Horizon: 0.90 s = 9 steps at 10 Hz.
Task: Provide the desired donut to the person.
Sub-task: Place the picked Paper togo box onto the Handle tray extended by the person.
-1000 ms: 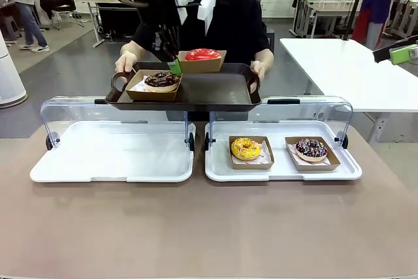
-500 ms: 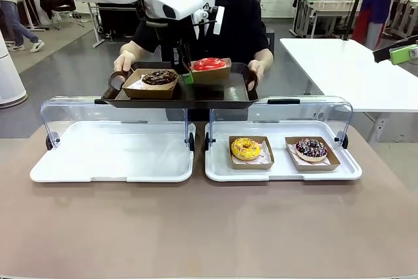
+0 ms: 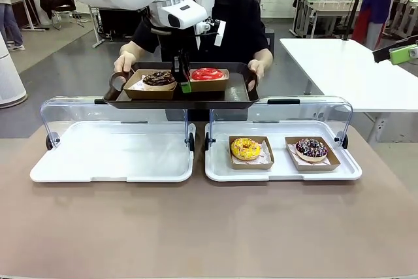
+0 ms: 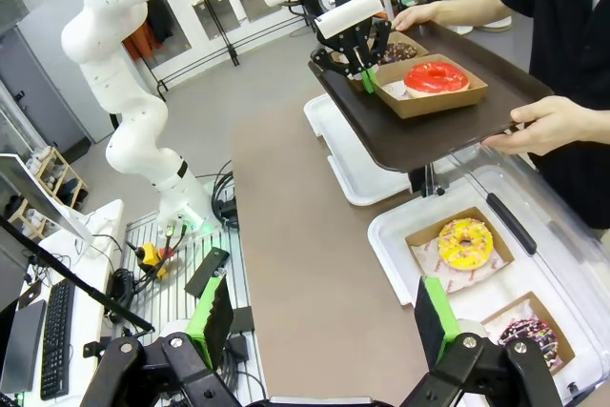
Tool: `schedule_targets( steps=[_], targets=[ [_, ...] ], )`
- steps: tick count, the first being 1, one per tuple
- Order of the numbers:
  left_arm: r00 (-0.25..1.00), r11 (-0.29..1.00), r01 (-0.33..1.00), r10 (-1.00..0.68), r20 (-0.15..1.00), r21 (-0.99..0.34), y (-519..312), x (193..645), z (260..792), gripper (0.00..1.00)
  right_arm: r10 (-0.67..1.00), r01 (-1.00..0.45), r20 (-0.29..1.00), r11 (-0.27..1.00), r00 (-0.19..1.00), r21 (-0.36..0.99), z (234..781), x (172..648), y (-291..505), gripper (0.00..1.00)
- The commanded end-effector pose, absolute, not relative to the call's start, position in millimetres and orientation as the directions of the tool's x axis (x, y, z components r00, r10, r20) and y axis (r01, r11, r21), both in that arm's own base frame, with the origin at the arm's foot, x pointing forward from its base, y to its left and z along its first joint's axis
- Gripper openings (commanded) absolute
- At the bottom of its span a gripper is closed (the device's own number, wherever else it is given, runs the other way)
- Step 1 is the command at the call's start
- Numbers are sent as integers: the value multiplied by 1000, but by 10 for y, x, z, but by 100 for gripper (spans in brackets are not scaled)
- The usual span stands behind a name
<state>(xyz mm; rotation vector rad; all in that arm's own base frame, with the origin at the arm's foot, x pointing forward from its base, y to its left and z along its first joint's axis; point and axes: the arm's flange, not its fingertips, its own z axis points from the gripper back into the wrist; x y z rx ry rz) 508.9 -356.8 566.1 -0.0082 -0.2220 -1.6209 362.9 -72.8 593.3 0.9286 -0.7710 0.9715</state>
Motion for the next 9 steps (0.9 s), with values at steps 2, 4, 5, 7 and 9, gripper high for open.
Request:
schedule_targets(
  steps=[2, 4, 5, 7, 9],
  targets=[
    [-65, -53, 993, -992, 106, 110, -3742, 5135, 5725, 1, 326, -924, 874, 252, 360, 287, 5945, 3636, -712, 100],
    [-66, -57, 994, -993, 97, 92, -3807, 5169, 5732, 1, 326, -924, 874, 252, 360, 287, 5945, 3636, -712, 100],
    [-64, -56, 995, -994, 92, 87, -3840, 5193, 5745, 1, 326, -924, 874, 252, 360, 287, 5945, 3636, -712, 100],
    [-70, -63, 994, -994, 82, 87, -3892, 5206, 5744, 1, 326, -924, 874, 252, 360, 287, 5945, 3636, -712, 100],
    [-72, -64, 994, -993, 89, 87, -3900, 5228, 5748, 55, 326, -924, 874, 252, 360, 287, 5945, 3636, -712, 100]
  ],
)
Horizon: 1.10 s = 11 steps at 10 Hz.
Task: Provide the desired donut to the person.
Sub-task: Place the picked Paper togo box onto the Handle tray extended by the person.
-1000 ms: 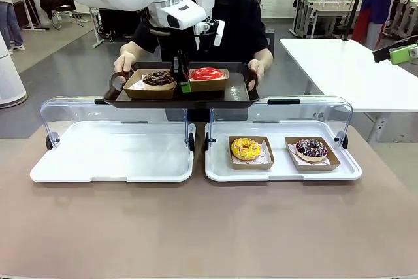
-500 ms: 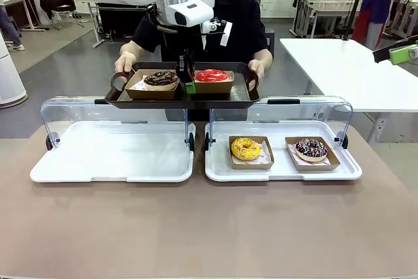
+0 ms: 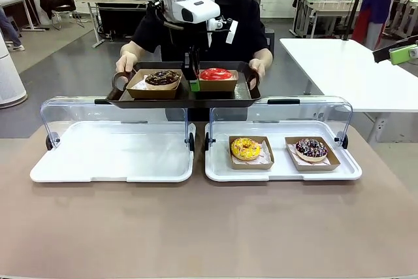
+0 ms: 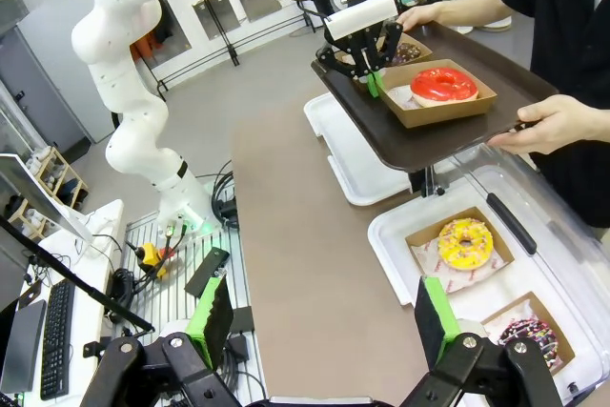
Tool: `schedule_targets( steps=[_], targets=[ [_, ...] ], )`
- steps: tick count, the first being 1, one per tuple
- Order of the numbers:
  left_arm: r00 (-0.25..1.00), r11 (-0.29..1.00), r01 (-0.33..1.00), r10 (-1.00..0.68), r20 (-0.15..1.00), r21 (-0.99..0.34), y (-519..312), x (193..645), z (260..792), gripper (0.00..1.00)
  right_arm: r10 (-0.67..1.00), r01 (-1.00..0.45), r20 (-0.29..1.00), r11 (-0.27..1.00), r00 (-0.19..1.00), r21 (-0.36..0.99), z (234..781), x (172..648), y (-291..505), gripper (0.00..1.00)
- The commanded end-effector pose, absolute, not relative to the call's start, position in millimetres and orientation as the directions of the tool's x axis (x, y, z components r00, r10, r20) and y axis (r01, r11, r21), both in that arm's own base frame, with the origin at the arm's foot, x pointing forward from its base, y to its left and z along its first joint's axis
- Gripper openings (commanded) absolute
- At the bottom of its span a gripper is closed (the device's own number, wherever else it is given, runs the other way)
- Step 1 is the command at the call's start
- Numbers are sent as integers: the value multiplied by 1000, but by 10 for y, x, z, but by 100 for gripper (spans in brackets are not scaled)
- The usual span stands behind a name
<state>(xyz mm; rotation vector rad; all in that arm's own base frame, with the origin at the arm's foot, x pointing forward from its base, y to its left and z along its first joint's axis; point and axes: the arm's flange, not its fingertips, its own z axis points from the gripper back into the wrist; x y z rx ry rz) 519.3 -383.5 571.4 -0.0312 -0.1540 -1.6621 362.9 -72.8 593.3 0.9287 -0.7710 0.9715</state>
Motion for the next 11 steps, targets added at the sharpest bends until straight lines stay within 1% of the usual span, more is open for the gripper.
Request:
schedule_targets(
  steps=[1, 2, 4, 5, 7, 11],
  targets=[
    [-70, -62, 994, -993, 91, 88, -3899, 5234, 5752, 61, 326, -924, 874, 252, 360, 287, 5945, 3636, -712, 100],
    [-71, -63, 994, -993, 90, 89, -3898, 5237, 5762, 100, 326, -924, 874, 252, 360, 287, 5945, 3636, -712, 100],
    [-69, -60, 994, -993, 91, 95, -3890, 5224, 5792, 100, 326, -924, 874, 252, 360, 287, 5945, 3636, -712, 100],
    [-71, -62, 993, -993, 92, 102, -3893, 5215, 5815, 83, 326, -924, 874, 252, 360, 287, 5945, 3636, -712, 100],
    [-70, -59, 992, -993, 95, 108, -3887, 5209, 5840, 100, 326, -924, 874, 252, 360, 287, 5945, 3636, -712, 100],
    [-63, -53, 993, -993, 97, 110, -3871, 5217, 5873, 100, 326, -924, 874, 252, 360, 287, 5945, 3636, -712, 100]
  ],
)
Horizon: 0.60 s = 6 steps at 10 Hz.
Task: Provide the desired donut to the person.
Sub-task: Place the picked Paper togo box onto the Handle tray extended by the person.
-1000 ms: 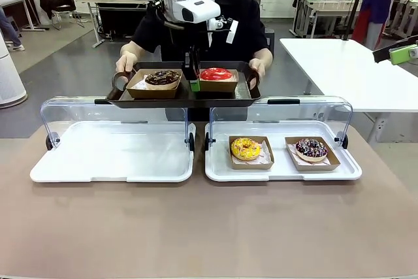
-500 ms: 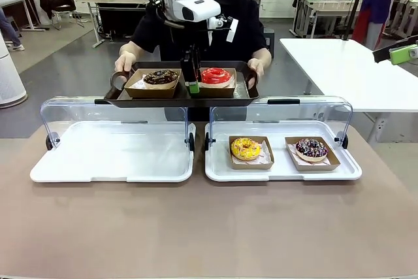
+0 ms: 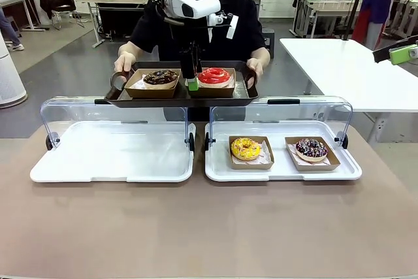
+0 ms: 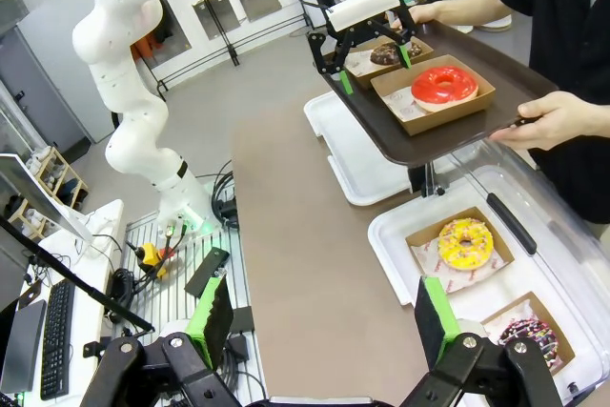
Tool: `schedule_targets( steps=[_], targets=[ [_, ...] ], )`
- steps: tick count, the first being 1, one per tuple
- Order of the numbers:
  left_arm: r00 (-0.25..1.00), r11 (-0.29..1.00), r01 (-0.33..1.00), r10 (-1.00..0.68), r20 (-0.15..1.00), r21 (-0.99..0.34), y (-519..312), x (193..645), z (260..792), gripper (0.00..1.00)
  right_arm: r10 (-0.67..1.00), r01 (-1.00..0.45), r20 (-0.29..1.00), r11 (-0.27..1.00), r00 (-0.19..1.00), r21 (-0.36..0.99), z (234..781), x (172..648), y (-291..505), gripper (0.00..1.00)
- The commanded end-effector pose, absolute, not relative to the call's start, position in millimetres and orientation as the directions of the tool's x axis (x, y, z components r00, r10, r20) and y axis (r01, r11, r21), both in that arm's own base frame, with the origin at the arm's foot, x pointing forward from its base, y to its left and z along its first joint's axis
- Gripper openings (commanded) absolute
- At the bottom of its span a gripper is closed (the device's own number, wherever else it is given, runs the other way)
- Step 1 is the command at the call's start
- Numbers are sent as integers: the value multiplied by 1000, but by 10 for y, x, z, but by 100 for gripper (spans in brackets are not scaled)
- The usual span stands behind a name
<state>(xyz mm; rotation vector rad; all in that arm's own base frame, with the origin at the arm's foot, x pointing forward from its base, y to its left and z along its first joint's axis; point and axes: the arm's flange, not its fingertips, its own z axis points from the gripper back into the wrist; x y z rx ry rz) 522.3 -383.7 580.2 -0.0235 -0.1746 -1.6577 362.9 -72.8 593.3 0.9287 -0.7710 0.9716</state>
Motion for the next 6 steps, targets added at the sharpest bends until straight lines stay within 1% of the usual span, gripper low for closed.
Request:
schedule_targets(
  steps=[1, 3, 5, 6],
  targets=[
    [-61, -51, 993, -994, 94, 109, -3862, 5212, 5867, 100, 326, -924, 874, 252, 360, 287, 5945, 3636, -712, 100],
    [-39, -32, 996, -996, 83, 83, -3759, 5148, 5911, 100, 326, -924, 874, 252, 360, 287, 5945, 3636, -712, 100],
    [-46, -40, 998, -992, 118, 49, -3421, 4989, 6241, 100, 326, -924, 874, 252, 360, 287, 5945, 3636, -712, 100],
    [-57, -47, 997, -987, 149, 67, -3125, 4903, 6486, 100, 326, -924, 874, 252, 360, 287, 5945, 3636, -712, 100]
  ],
)
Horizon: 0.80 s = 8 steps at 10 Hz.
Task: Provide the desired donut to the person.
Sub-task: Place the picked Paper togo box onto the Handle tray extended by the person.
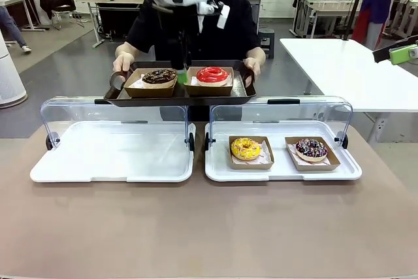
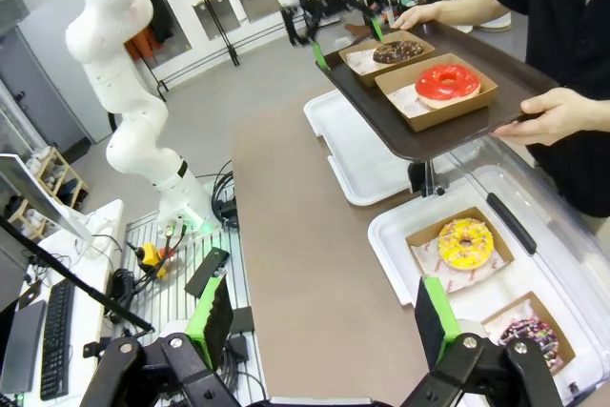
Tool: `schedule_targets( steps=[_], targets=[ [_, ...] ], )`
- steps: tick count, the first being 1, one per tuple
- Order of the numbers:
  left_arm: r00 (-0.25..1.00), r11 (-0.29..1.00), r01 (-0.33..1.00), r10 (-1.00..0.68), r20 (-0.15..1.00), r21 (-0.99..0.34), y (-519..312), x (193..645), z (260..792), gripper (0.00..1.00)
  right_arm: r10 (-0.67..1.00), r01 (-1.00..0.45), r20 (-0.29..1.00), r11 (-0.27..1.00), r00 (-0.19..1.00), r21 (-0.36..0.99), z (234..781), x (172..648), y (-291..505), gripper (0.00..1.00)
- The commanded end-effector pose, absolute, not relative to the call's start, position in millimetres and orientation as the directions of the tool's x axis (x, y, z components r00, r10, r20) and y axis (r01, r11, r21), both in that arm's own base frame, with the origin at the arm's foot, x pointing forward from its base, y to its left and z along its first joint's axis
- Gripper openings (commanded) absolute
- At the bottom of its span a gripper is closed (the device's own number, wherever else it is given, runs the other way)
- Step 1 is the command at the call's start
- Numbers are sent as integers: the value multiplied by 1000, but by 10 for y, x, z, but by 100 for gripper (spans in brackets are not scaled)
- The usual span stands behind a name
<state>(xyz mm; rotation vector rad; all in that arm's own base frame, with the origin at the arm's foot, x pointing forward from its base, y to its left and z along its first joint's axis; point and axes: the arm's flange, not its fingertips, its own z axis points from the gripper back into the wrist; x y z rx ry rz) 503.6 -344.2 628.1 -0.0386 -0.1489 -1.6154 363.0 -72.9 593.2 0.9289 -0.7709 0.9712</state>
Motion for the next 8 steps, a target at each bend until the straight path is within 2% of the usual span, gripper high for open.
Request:
schedule_targets(
  steps=[1, 4, 8],
  targets=[
    [-51, -38, 997, -982, 180, 73, -2706, 4856, 6756, 100, 326, -924, 874, 252, 360, 287, 5945, 3636, -712, 100],
    [-8, -1, 999, -971, 239, 33, -1567, 4795, 6908, 100, 326, -924, 874, 252, 360, 287, 5945, 3636, -712, 100],
    [-12, 3, 999, -946, 325, 48, -370, 4735, 6717, 100, 326, -924, 874, 252, 360, 287, 5945, 3636, -712, 100]
  ],
)
